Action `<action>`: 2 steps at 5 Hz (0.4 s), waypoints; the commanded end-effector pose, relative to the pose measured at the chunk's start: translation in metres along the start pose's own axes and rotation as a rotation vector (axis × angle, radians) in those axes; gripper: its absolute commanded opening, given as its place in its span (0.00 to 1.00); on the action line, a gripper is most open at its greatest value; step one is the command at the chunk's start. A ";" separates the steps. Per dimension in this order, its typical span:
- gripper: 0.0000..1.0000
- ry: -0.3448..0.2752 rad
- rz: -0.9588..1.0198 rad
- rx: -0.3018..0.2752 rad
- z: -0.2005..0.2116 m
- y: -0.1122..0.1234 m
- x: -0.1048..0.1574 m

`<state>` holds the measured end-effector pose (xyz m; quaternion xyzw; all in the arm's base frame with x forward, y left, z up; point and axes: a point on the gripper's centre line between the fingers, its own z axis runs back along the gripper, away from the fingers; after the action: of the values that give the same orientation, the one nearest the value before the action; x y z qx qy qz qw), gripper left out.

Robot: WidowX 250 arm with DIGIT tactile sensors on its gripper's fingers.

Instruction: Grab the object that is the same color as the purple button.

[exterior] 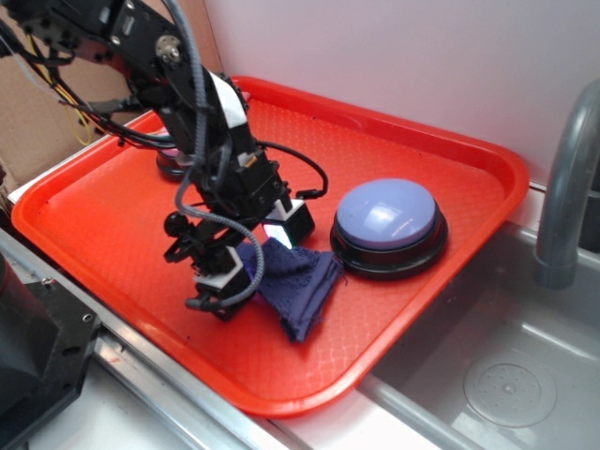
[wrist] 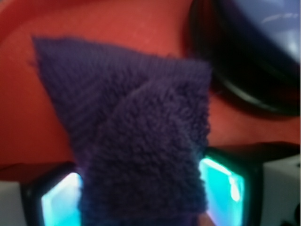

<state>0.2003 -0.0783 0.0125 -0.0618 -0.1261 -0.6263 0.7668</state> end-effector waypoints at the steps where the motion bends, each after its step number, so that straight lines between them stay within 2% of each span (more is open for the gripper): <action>1: 0.00 0.012 -0.007 0.012 -0.002 0.000 -0.004; 2: 0.00 0.007 0.003 0.015 -0.001 0.000 -0.004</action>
<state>0.2044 -0.0753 0.0107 -0.0564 -0.1274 -0.6289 0.7649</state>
